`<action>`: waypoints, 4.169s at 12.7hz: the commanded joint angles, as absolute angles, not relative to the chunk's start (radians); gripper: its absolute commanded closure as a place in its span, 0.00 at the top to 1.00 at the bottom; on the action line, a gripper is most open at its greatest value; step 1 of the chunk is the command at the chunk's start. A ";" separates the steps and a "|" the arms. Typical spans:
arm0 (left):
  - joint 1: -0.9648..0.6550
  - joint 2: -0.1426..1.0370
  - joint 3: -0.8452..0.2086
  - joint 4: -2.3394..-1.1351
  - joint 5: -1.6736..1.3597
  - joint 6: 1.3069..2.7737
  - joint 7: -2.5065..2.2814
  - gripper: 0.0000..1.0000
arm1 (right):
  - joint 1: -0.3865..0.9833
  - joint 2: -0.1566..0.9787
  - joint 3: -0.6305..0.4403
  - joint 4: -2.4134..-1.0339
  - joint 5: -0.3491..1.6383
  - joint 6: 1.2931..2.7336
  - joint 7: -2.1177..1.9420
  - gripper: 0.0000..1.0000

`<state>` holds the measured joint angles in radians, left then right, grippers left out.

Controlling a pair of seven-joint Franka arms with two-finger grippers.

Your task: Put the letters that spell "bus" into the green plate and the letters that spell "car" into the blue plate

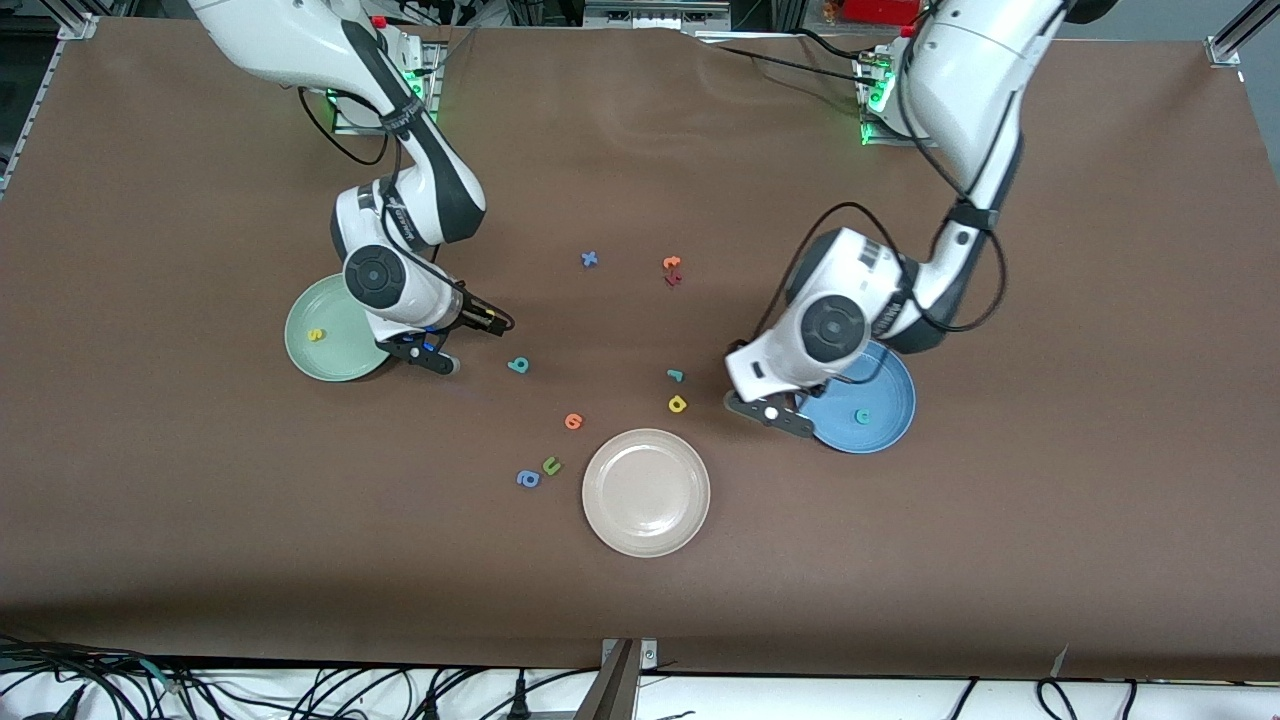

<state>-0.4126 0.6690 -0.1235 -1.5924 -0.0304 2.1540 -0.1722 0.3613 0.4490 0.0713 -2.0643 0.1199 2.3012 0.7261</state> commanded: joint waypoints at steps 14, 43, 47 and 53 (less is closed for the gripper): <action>-0.600 0.887 -0.107 -1.390 0.069 2.310 -0.440 0.90 | 0.368 0.454 0.101 -2.151 0.130 2.445 0.746 0.31; -0.327 0.709 -0.132 -1.408 0.157 1.821 -0.115 1.00 | 0.440 0.428 -0.048 -1.858 0.152 2.106 0.742 0.98; -0.328 0.753 -0.244 -1.379 0.128 1.998 -0.094 1.00 | 0.531 0.520 -0.049 -1.819 0.152 2.277 0.879 0.98; -0.406 0.876 -0.241 -1.378 0.110 2.293 -0.066 1.00 | 0.557 0.610 -0.048 -1.818 0.152 2.423 0.916 0.96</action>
<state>-0.3897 0.8376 -0.2470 -1.3964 0.1266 2.2428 -0.1134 0.5440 0.5928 -0.0413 -1.8425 0.1410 2.4071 0.9015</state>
